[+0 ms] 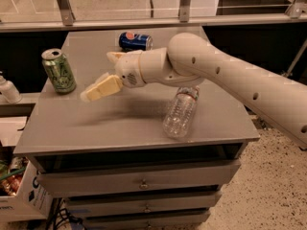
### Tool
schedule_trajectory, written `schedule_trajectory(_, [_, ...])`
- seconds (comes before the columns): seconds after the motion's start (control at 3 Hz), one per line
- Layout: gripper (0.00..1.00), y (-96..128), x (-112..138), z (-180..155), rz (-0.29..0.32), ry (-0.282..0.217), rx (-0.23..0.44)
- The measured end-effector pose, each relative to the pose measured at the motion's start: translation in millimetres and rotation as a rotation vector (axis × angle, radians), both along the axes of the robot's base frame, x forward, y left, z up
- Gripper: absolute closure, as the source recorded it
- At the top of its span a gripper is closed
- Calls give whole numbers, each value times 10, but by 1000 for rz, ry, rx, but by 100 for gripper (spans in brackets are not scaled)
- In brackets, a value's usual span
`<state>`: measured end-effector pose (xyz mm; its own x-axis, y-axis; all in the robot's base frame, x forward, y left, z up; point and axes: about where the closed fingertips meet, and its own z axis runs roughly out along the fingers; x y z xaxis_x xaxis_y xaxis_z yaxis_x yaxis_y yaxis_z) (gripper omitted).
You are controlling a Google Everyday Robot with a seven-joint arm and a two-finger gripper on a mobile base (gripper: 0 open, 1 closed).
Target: Move green can near pepsi can
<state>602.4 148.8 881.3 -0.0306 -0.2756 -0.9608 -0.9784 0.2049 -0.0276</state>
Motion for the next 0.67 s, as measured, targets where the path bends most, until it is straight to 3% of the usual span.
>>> schedule_trajectory(0.67, [0, 647, 319, -199, 18, -24, 50])
